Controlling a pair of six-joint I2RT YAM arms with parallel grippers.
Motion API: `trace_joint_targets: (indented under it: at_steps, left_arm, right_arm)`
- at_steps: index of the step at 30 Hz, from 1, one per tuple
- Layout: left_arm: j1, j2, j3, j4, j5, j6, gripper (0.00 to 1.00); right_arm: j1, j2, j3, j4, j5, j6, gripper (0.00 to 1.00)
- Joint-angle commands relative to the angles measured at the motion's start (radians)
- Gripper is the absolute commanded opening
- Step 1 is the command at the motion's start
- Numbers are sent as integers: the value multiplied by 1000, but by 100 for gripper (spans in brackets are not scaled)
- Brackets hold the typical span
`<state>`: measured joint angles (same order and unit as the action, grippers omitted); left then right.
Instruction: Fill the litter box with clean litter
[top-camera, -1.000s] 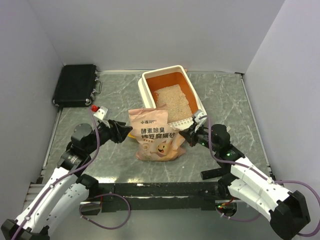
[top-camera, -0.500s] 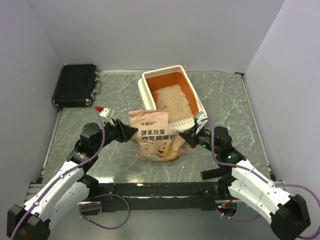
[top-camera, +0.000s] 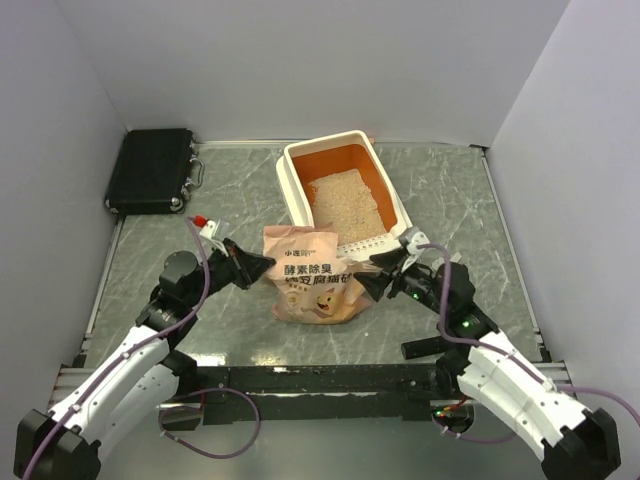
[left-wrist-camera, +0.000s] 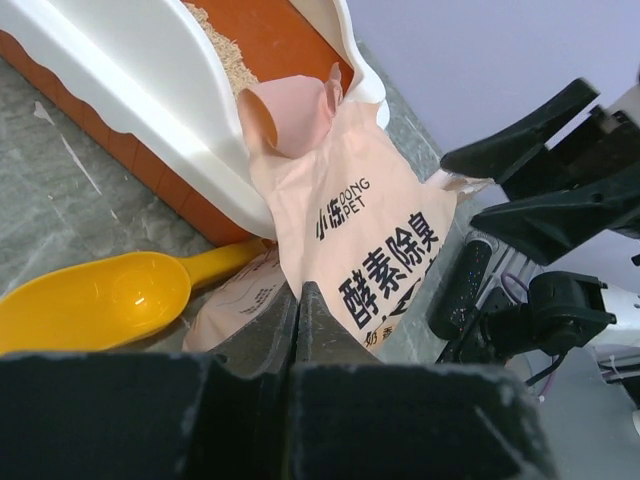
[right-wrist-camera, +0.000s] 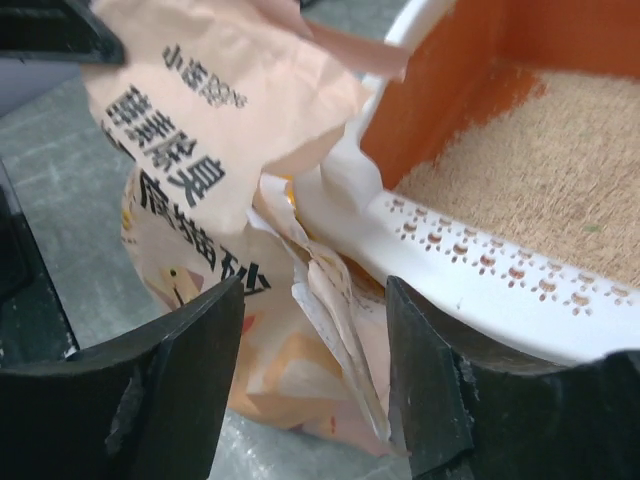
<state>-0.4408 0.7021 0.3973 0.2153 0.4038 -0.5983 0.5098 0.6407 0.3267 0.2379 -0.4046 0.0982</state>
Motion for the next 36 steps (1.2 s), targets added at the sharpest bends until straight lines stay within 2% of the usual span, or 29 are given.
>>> trace_joint_targets:
  at_steps: [1, 6, 11, 19, 24, 27, 29, 36]
  left_arm:
    - [1, -56, 47, -52, -22, 37, 1]
    - [22, -92, 147, -215, -46, 135, 1]
    - [86, -102, 192, -312, 30, 206, 1]
    - [185, -108, 224, -367, 170, 272, 1]
    - [198, -119, 209, -355, 202, 272, 1]
    - [201, -122, 196, -352, 208, 270, 1]
    - [203, -122, 192, -350, 210, 272, 1]
    - [205, -124, 172, -340, 224, 275, 1]
  right_arm:
    - [-17, -101, -11, 38, -11, 35, 72]
    - [-51, -112, -70, 99, -23, 106, 80]
    - [-80, -37, -187, 476, -131, 241, 82]
    - [-128, 241, -233, 984, -396, 397, 83]
    - [-157, 454, -224, 1298, -483, 491, 82]
    - [-174, 575, -192, 1397, -533, 531, 78]
    - [-180, 626, -170, 1399, -542, 523, 76]
    - [-189, 648, -167, 1400, -522, 440, 75]
